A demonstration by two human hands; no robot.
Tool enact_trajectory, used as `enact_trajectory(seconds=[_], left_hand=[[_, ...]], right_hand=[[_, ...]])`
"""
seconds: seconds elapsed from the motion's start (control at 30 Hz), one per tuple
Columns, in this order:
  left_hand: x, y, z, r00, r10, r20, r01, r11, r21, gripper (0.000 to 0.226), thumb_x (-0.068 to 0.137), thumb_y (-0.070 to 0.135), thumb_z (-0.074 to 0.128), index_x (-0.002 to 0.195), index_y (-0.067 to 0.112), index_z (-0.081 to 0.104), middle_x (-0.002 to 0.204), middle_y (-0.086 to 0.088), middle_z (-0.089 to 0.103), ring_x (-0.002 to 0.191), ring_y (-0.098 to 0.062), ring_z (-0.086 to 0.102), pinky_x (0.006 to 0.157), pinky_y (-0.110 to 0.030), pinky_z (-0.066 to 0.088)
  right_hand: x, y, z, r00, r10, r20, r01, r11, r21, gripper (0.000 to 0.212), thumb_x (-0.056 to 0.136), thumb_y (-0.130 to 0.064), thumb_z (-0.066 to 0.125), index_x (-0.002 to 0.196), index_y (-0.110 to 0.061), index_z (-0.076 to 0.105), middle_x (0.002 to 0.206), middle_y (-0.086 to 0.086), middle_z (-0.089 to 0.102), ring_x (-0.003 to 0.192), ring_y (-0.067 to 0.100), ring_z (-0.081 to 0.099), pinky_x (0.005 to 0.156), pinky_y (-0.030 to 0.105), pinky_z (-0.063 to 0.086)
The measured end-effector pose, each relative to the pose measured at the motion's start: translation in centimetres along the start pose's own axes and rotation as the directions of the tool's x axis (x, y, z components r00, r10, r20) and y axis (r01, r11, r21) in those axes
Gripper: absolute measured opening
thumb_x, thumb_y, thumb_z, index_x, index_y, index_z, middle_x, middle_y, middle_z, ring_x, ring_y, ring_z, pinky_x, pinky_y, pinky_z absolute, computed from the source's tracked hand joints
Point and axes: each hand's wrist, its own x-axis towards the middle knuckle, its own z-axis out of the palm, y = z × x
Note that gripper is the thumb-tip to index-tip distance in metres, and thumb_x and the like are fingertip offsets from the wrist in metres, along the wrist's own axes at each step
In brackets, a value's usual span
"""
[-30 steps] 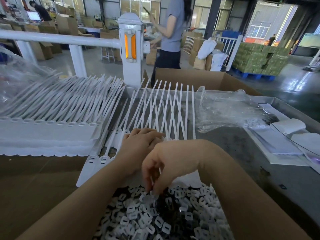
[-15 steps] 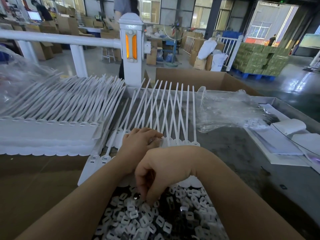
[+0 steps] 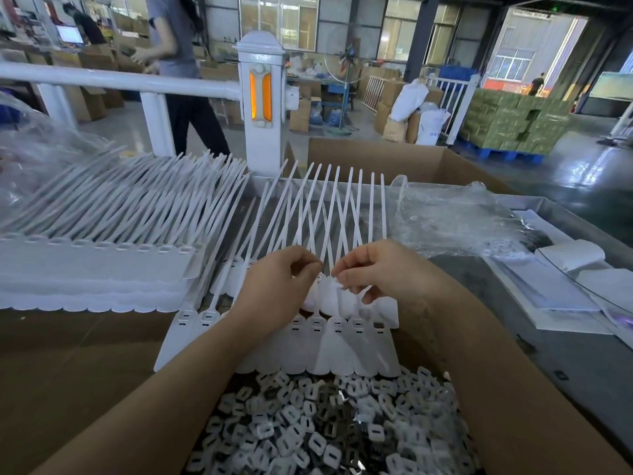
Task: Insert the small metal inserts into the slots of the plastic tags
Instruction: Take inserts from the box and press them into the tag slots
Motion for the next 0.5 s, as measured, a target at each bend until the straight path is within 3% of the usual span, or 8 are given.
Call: enact_trajectory(seconds=[0.13, 0.33, 0.5], left_hand=[[-0.1, 0.6, 0.1, 0.993, -0.056, 0.106, 0.072, 0.986, -0.149, 0.017, 0.095, 0.036, 0.062, 0.085, 0.024, 0.069, 0.059, 0.011, 0.058, 0.044, 0.002, 0.046, 0.044, -0.013, 0.037], [-0.3, 1.0, -0.1, 0.983, -0.090, 0.161, 0.122, 0.971, -0.205, 0.013, 0.091, 0.033, 0.068, 0.085, 0.022, 0.071, 0.058, 0.013, 0.058, 0.045, 0.003, 0.046, 0.045, -0.013, 0.038], [-0.6, 1.4, 0.2, 0.972, -0.079, 0.222, 0.101, 0.991, -0.090, 0.012, 0.092, 0.031, 0.066, 0.082, 0.025, 0.068, 0.060, 0.010, 0.057, 0.048, 0.000, 0.047, 0.046, -0.014, 0.040]], right_hand=[[0.2, 0.1, -0.1, 1.000, -0.001, -0.004, 0.001, 0.998, 0.061, 0.008, 0.089, -0.007, 0.071, 0.091, -0.014, 0.076, 0.072, -0.004, 0.074, 0.063, 0.002, 0.065, 0.058, 0.014, 0.051], [0.2, 0.4, -0.2, 1.000, -0.015, 0.009, 0.014, 0.991, 0.134, 0.008, 0.087, -0.006, 0.074, 0.092, -0.011, 0.073, 0.077, 0.000, 0.074, 0.066, 0.007, 0.067, 0.061, 0.017, 0.053], [0.1, 0.8, -0.5, 0.996, 0.004, 0.087, -0.011, 0.997, 0.076, 0.011, 0.085, -0.003, 0.075, 0.094, -0.010, 0.072, 0.080, 0.004, 0.074, 0.069, 0.010, 0.066, 0.064, 0.021, 0.055]])
